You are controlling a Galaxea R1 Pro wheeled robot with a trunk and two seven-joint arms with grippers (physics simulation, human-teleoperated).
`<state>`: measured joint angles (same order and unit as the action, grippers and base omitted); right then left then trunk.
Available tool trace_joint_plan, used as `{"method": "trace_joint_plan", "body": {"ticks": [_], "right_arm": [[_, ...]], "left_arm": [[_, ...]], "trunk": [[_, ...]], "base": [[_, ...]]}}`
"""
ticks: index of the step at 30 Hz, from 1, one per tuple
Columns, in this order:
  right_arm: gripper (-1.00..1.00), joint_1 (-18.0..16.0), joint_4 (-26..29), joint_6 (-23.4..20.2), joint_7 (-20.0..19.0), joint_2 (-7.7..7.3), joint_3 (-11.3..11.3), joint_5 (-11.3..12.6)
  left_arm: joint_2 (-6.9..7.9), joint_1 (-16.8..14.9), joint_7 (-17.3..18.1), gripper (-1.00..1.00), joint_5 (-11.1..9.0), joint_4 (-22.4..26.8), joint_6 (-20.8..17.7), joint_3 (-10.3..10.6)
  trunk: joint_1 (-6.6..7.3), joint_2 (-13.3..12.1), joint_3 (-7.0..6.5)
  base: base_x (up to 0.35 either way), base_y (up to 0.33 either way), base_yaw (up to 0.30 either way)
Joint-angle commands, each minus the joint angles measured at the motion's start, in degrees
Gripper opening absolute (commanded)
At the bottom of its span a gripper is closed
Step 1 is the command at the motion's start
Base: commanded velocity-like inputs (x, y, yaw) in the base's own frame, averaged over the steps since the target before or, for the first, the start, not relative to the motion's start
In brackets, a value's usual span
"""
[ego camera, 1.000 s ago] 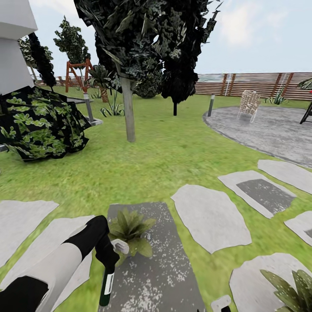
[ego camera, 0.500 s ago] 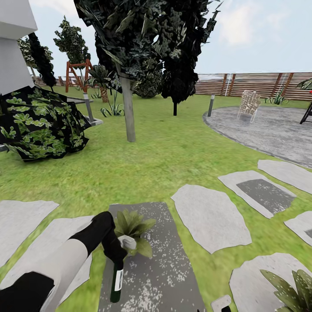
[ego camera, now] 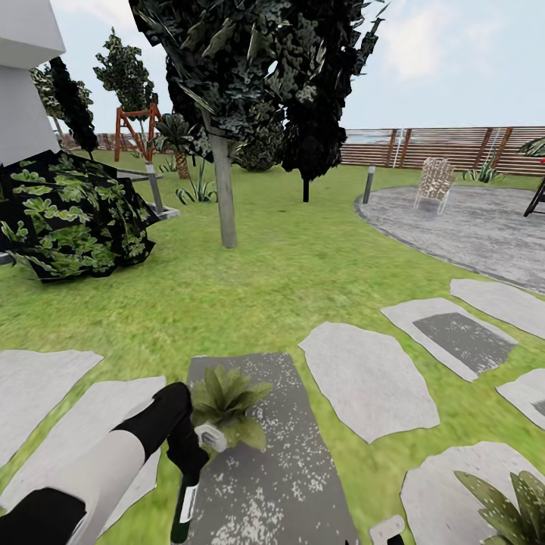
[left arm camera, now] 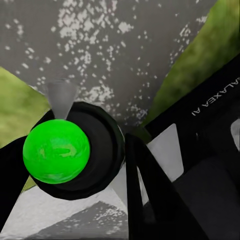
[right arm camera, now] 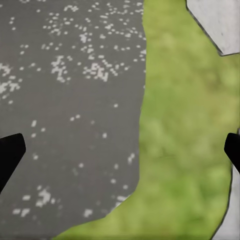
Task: Pick up the pesticide atomizer in the garden and spray insectifuge to fully cover both potted plants in the garden.
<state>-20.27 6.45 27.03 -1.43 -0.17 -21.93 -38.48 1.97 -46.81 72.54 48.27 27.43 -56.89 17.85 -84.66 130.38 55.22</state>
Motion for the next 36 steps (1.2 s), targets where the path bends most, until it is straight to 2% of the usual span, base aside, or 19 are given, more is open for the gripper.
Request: {"method": "trace_joint_plan", "body": {"ticks": [1,13,20,24,26,27,29,32,36], "right_arm": [[1.0,-0.03,-0.03,0.21,-0.15,0.0,-0.49,-0.37],[1.0,-0.03,-0.03,0.21,-0.15,0.0,-0.49,-0.37],[1.0,-0.03,-0.03,0.21,-0.15,0.0,-0.49,-0.37],[1.0,-0.03,-0.03,0.21,-0.15,0.0,-0.49,-0.37],[1.0,-0.03,-0.03,0.21,-0.15,0.0,-0.49,-0.37],[1.0,-0.03,-0.03,0.21,-0.15,0.0,-0.49,-0.37],[1.0,-0.03,-0.03,0.21,-0.15,0.0,-0.49,-0.37],[1.0,-0.03,-0.03,0.21,-0.15,0.0,-0.48,-0.37],[1.0,-0.03,-0.03,0.21,-0.15,0.0,-0.48,-0.37]], "left_arm": [[0.05,0.3,0.21,-1.0,0.34,0.13,-0.48,0.03],[0.31,3.11,-2.31,-1.0,-0.16,0.14,-0.29,-0.45],[0.48,6.23,-3.98,-1.0,-0.26,0.24,0.09,-0.95],[0.72,7.64,-7.56,-1.0,-0.28,0.45,0.19,-4.85],[0.8,8.21,-11.06,-1.0,-0.32,0.46,0.48,-7.49],[0.74,8.35,-12.77,-1.0,-0.36,0.36,1.11,-9.1],[0.39,8.45,-14.07,-1.0,-0.47,0.27,2.47,-10.82],[0.01,8.48,-14.57,-1.0,-0.7,0.42,3.24,-11.58],[-0.11,8.49,-14.69,-1.0,-2.41,0.58,3.43,-11.76]], "trunk": [[0.01,0.02,0.05],[0.01,0.02,0.05],[0.01,0.02,0.05],[0.01,0.02,0.05],[0.01,0.02,0.05],[0.01,0.02,0.05],[0.01,0.02,0.05],[0.01,0.02,0.05],[0.01,0.02,0.05]], "base": [[0.0,0.0,0.0],[0.089,0.06,0.0],[0.009,0.007,0.0],[0.0,0.0,0.0],[0.0,0.0,0.0],[0.0,0.0,0.0],[0.0,0.0,0.0],[0.031,0.0,0.0],[0.24,0.061,0.0]]}}
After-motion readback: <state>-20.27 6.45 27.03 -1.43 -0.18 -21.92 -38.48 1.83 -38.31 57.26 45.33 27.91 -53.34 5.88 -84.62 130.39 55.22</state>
